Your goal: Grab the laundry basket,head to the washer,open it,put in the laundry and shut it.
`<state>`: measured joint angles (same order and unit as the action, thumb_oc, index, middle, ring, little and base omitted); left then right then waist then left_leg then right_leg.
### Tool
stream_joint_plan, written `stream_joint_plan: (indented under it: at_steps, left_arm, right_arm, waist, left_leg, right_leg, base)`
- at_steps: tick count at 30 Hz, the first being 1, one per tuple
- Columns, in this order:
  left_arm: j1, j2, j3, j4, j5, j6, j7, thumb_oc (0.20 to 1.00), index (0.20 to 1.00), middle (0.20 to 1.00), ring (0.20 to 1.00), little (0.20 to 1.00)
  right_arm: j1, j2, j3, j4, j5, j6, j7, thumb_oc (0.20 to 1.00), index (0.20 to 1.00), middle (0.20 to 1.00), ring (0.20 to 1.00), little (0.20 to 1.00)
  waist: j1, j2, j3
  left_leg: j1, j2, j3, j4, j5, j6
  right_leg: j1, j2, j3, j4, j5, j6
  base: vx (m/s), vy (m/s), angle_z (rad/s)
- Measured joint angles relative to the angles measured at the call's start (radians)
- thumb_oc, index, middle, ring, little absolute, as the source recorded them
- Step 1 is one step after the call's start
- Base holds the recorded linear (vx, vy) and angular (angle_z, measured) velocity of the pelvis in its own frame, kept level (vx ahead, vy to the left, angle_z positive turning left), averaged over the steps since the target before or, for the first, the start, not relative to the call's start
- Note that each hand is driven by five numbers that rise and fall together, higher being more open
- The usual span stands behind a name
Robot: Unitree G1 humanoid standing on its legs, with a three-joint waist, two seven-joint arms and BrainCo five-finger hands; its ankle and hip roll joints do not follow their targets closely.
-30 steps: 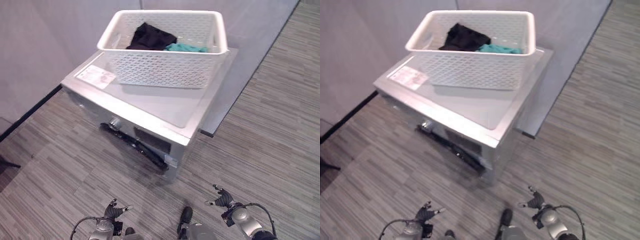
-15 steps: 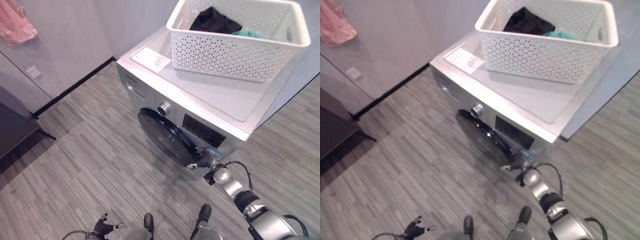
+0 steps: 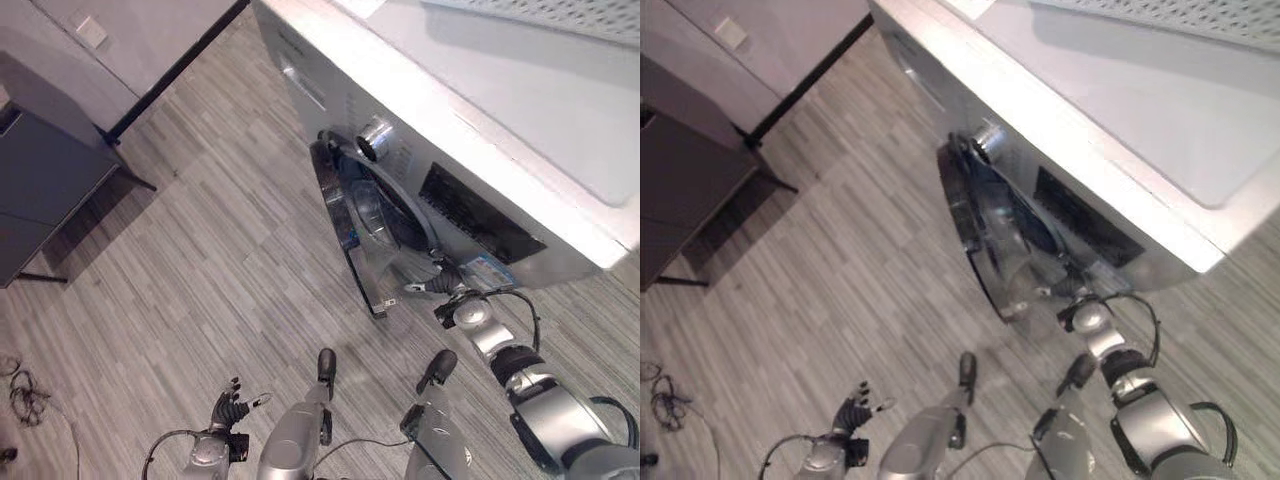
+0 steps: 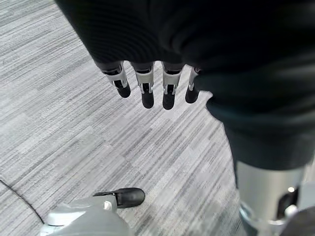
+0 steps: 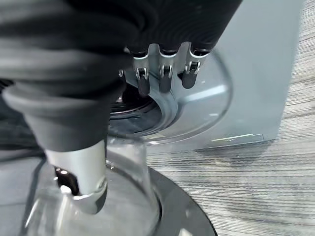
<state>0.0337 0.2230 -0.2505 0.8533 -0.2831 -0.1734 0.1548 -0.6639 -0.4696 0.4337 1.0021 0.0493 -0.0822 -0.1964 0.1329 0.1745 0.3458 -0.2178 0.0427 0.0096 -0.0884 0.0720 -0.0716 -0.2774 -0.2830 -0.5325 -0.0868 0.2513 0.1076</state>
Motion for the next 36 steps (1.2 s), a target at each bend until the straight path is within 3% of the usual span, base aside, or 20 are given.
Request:
stream_joint_plan:
  at_steps: [5,11,13,15,17,18,19,21,22,23,24,25,27,28,29,30,31,33,34,36]
  left_arm:
    - [0.000,0.000,0.000,-0.035,-0.033,-0.001,0.003,1.000,1.000,1.000,1.000,1.000]
    - [-0.021,0.004,-0.001,-0.154,-0.078,-0.018,0.030,1.000,1.000,1.000,1.000,1.000]
    - [-0.030,0.015,-0.001,-0.261,-0.104,-0.030,0.036,1.000,1.000,1.000,1.000,1.000]
    - [-0.030,0.032,-0.001,-0.384,-0.109,-0.040,0.037,1.000,1.000,1.000,1.000,1.000]
    - [0.039,0.134,0.055,-0.670,-0.112,-0.034,0.033,1.000,1.000,1.000,1.000,1.000]
    - [0.043,0.183,0.072,-0.758,-0.124,-0.041,0.023,1.000,1.000,1.000,1.000,1.000]
    - [0.170,0.284,0.210,-0.980,-0.240,-0.034,-0.036,1.000,1.000,1.000,1.000,1.000]
    - [0.209,0.385,0.256,-1.033,-0.282,-0.051,-0.102,1.000,1.000,1.000,1.000,1.000]
    - [0.172,0.439,0.251,-0.996,-0.300,-0.053,-0.135,1.000,1.000,1.000,1.000,1.000]
    - [0.130,0.477,0.227,-0.943,-0.307,-0.046,-0.157,1.000,1.000,1.000,1.000,1.000]
    - [0.111,0.533,0.170,-0.892,-0.310,-0.031,-0.188,1.000,1.000,1.000,1.000,1.000]
    - [0.095,0.614,0.094,-0.867,-0.310,-0.011,-0.230,1.000,1.000,1.000,1.000,1.000]
    - [0.032,0.737,-0.025,-0.868,-0.338,0.005,-0.321,1.000,1.000,1.000,1.000,1.000]
    - [-0.024,0.780,-0.085,-0.867,-0.352,0.009,-0.361,1.000,1.000,1.000,1.000,1.000]
    - [-0.107,0.850,-0.190,-0.858,-0.386,0.019,-0.407,1.000,1.000,1.000,1.000,1.000]
    - [-0.149,0.905,-0.250,-0.836,-0.391,0.027,-0.451,1.000,1.000,1.000,1.000,1.000]
    - [-0.174,0.944,-0.295,-0.806,-0.426,0.044,-0.491,1.000,1.000,1.000,1.000,1.000]
    - [-0.141,1.043,-0.358,-0.771,-0.463,0.084,-0.573,1.000,1.000,1.000,1.000,1.000]
    - [-0.090,1.035,-0.355,-0.712,-0.472,0.101,-0.623,1.000,1.000,1.000,1.000,1.000]
    - [-0.051,1.017,-0.363,-0.650,-0.485,0.124,-0.658,1.000,1.000,1.000,1.000,1.000]
  right_arm:
    - [-0.016,0.094,-0.037,0.008,0.064,-0.001,-0.044,1.000,1.000,1.000,1.000,1.000]
    - [-0.049,0.328,-0.078,0.058,0.245,-0.010,-0.082,1.000,1.000,1.000,1.000,1.000]
    - [-0.047,0.345,-0.078,0.068,0.326,-0.011,-0.059,1.000,1.000,1.000,1.000,1.000]
    - [-0.041,0.370,-0.074,0.064,0.369,-0.024,-0.027,1.000,1.000,1.000,1.000,1.000]
    - [0.148,0.300,0.068,-0.163,0.343,-0.054,0.007,1.000,1.000,1.000,1.000,1.000]
    - [0.228,0.271,0.100,-0.193,0.322,-0.050,0.016,1.000,1.000,1.000,1.000,1.000]
    - [0.410,0.213,0.086,-0.254,0.240,-0.036,0.075,1.000,1.000,1.000,1.000,1.000]
    - [0.568,0.177,-0.006,-0.194,0.206,-0.019,0.085,1.000,1.000,1.000,1.000,1.000]
    - [0.608,0.170,-0.053,-0.154,0.196,-0.008,0.088,1.000,1.000,1.000,1.000,1.000]
    - [0.646,0.147,-0.068,-0.141,0.183,-0.001,0.091,1.000,1.000,1.000,1.000,1.000]
    - [0.658,0.125,-0.067,-0.113,0.166,-0.001,0.103,1.000,1.000,1.000,1.000,1.000]
    - [0.660,0.112,-0.066,-0.088,0.159,0.000,0.115,1.000,1.000,1.000,1.000,1.000]
    - [0.658,0.068,-0.062,-0.069,0.127,-0.002,0.126,1.000,1.000,1.000,1.000,1.000]
    - [0.652,0.042,-0.058,-0.060,0.111,-0.002,0.142,1.000,1.000,1.000,1.000,1.000]
    - [0.628,0.031,-0.057,-0.018,0.088,0.001,0.161,1.000,1.000,1.000,1.000,1.000]
    - [0.593,0.033,-0.045,0.033,0.074,0.002,0.166,1.000,1.000,1.000,1.000,1.000]
    - [0.546,0.034,-0.006,0.077,0.060,0.001,0.175,1.000,1.000,1.000,1.000,1.000]
    - [0.515,0.034,0.010,0.072,0.035,-0.002,0.196,1.000,1.000,1.000,1.000,1.000]
    - [0.514,0.024,-0.017,0.049,0.033,-0.010,0.199,1.000,1.000,1.000,1.000,1.000]
    - [0.541,0.011,-0.058,0.067,0.034,0.005,0.199,1.000,1.000,1.000,1.000,1.000]
  waist:
    - [0.012,0.001,0.000]
    - [0.055,0.015,-0.007]
    - [0.081,0.024,-0.013]
    - [0.108,0.058,-0.038]
    - [0.077,0.060,-0.054]
    - [0.055,0.045,-0.057]
    - [-0.035,-0.041,-0.066]
    - [-0.040,-0.121,-0.109]
    - [-0.044,-0.170,-0.109]
    - [-0.047,-0.199,-0.117]
    - [-0.041,-0.217,-0.129]
    - [-0.042,-0.229,-0.136]
    - [-0.097,-0.248,-0.139]
    - [-0.108,-0.254,-0.141]
    - [-0.105,-0.235,-0.135]
    - [-0.123,-0.217,-0.132]
    - [-0.138,-0.198,-0.131]
    - [-0.158,-0.183,-0.137]
    - [-0.178,-0.147,-0.130]
    - [-0.207,-0.115,-0.140]
  left_leg:
    - [-0.008,0.000,-0.005,0.002,0.000,0.000]
    - [-0.014,0.001,-0.032,0.016,0.007,-0.010]
    - [-0.016,0.002,-0.063,0.015,0.013,-0.016]
    - [-0.029,0.001,-0.087,0.013,0.021,-0.019]
    - [-0.005,0.012,-0.120,0.019,0.020,-0.022]
    - [0.015,0.022,-0.120,0.022,0.012,-0.028]
    - [0.063,0.048,-0.073,0.074,-0.045,-0.051]
    - [0.101,0.124,-0.025,0.184,-0.108,-0.101]
    - [0.040,0.144,-0.029,0.362,-0.123,-0.121]
    - [-0.048,0.177,-0.048,0.576,-0.114,-0.113]
    - [-0.096,0.202,-0.103,0.716,-0.080,-0.084]
    - [-0.124,0.212,-0.148,0.788,-0.066,-0.083]
    - [-0.163,0.204,-0.142,0.712,-0.085,-0.079]
    - [-0.129,0.208,-0.124,0.531,-0.088,-0.081]
    - [-0.065,0.237,-0.099,0.291,-0.069,-0.098]
    - [-0.025,0.267,-0.098,0.150,-0.064,-0.105]
    - [-0.007,0.275,-0.122,0.109,-0.069,-0.105]
    - [0.034,0.256,-0.206,0.133,-0.076,-0.108]
    - [0.013,0.243,-0.200,0.240,-0.084,-0.104]
    - [0.001,0.212,-0.200,0.270,-0.081,-0.085]
  right_leg:
    - [0.000,0.000,0.000,0.000,0.000,0.000]
    - [0.016,0.000,-0.019,0.000,-0.002,0.000]
    - [0.033,-0.001,-0.044,0.000,-0.007,0.000]
    - [0.039,0.000,-0.055,0.000,-0.008,-0.002]
    - [0.072,0.005,-0.081,0.044,-0.050,0.003]
    - [0.066,-0.003,-0.070,0.105,-0.091,0.011]
    - [0.022,-0.013,0.026,0.315,-0.234,0.020]
    - [0.058,0.093,0.084,0.353,-0.331,-0.061]
    - [0.077,0.135,0.106,0.354,-0.358,-0.103]
    - [0.101,0.172,0.127,0.337,-0.364,-0.112]
    - [0.131,0.218,0.155,0.322,-0.372,-0.130]
    - [0.149,0.244,0.170,0.317,-0.382,-0.148]
    - [0.154,0.261,0.186,0.309,-0.397,-0.136]
    - [0.150,0.267,0.215,0.300,-0.390,-0.125]
    - [0.153,0.293,0.260,0.283,-0.374,-0.115]
    - [0.163,0.325,0.311,0.268,-0.347,-0.113]
    - [0.181,0.356,0.377,0.239,-0.317,-0.122]
    - [0.213,0.383,0.481,0.211,-0.298,-0.120]
    - [0.243,0.388,0.513,0.219,-0.328,-0.100]
    - [0.250,0.375,0.522,0.250,-0.349,-0.126]
  base:
    - [0.01,-0.006,0.07]
    - [0.01,-0.023,0.10]
    - [0.05,-0.074,0.42]
    - [0.13,-0.139,0.39]
    - [0.19,-0.212,0.32]
    - [0.30,-0.497,-0.13]
    - [0.25,-0.560,-0.71]
    - [0.12,-0.384,-0.91]
    - [0.11,-0.203,-0.60]
    - [0.14,-0.126,-0.66]
    - [0.21,-0.017,-0.86]
    - [0.26,0.083,-0.79]
    - [0.31,0.182,-0.46]
    - [0.25,0.280,-0.73]
    - [0.35,0.437,-1.12]
    - [0.28,0.371,-1.42]
    - [0.47,0.579,-1.67]
    - [0.35,0.522,-1.92]
    - [0.30,0.619,-1.63]
    - [0.26,0.636,-0.87]
